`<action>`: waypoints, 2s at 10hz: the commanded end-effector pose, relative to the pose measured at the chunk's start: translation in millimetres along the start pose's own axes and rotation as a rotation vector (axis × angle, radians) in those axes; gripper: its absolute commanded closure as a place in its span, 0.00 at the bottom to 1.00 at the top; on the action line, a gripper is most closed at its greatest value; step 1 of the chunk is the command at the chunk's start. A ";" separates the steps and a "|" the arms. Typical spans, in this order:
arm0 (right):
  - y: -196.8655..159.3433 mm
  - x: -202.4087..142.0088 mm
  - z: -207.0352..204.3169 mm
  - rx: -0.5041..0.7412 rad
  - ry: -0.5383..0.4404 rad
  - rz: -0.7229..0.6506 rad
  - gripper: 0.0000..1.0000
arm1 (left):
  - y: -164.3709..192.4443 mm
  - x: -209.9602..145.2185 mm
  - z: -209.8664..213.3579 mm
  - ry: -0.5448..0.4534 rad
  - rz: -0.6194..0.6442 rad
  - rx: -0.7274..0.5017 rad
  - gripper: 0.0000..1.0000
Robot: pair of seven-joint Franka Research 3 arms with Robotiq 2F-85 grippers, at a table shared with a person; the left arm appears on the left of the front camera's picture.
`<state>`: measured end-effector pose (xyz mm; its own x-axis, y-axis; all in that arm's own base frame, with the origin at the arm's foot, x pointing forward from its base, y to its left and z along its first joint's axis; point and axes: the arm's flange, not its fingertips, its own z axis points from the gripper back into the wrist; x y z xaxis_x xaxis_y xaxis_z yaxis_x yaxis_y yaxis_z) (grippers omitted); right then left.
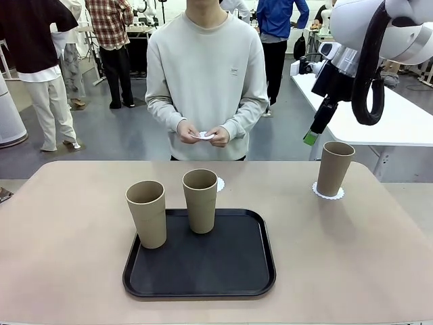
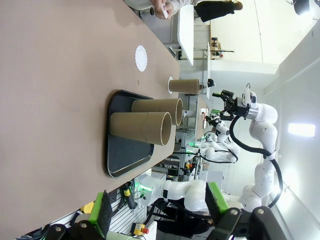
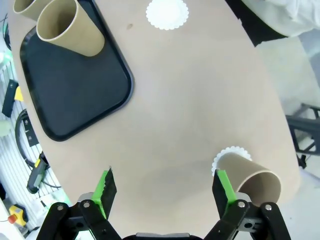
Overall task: Place coasters on the table and set cups on them.
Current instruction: Take one Reusable plastic cup from the Flat Tray and place it on a coaster set by the human.
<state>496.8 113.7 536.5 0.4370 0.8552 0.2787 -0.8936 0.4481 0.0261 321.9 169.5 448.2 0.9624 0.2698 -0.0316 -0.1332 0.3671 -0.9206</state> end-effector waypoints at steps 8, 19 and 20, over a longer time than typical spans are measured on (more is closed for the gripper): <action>-4.4 10.0 -100.5 0.150 -0.607 0.492 0.00 | -1.7 0.1 1.6 -0.005 -0.007 -0.022 0.00; 32.9 -33.3 -183.6 0.367 -0.783 0.367 0.00 | -1.7 0.1 1.6 -0.005 -0.007 -0.022 0.00; 32.9 -33.3 -183.6 0.367 -0.783 0.367 0.00 | -1.7 0.1 1.6 -0.005 -0.007 -0.022 0.00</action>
<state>468.3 150.1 351.4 0.0468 0.4507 0.8915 -0.9964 -0.0422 0.0736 322.0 169.4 448.2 0.9625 0.2696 -0.0316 -0.1331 0.3672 -0.9206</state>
